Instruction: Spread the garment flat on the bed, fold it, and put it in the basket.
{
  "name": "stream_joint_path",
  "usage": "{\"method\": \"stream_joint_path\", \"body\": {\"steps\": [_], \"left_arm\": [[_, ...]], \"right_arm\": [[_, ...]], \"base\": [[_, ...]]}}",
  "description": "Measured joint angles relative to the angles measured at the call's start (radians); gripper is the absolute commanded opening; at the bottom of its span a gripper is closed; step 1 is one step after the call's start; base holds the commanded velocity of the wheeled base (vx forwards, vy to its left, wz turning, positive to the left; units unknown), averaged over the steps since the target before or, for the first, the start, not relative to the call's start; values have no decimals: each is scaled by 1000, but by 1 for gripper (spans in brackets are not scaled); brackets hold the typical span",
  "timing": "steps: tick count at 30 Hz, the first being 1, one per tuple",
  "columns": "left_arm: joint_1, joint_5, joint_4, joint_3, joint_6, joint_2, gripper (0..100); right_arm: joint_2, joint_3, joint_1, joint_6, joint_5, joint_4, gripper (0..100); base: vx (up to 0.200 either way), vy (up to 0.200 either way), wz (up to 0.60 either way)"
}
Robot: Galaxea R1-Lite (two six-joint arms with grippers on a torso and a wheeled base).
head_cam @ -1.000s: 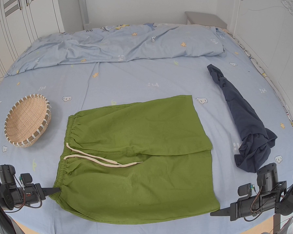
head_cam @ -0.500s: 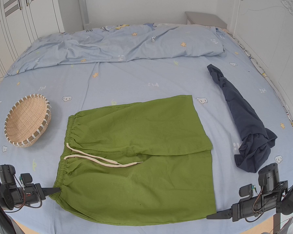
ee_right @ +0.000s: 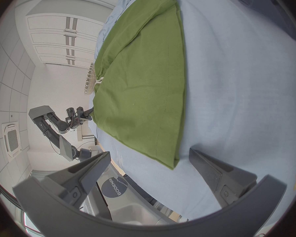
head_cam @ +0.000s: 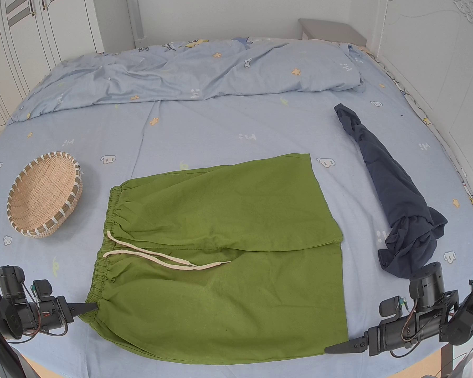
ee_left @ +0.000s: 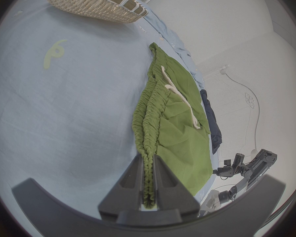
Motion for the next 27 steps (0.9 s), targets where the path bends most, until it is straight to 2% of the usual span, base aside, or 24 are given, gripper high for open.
{"method": "stream_joint_path", "body": {"steps": [15,16,27], "left_arm": [[3,0,0,0,0,0,0],[3,0,0,0,0,0,0],[8,0,-1,0,0,0,0]], "right_arm": [[50,-60,21,47,3,-1,100],[50,-58,21,47,3,-2,0],[48,7,5,46,-1,-23,0]], "base": [[0,0,0],[0,0,0],[0,0,0]]}}
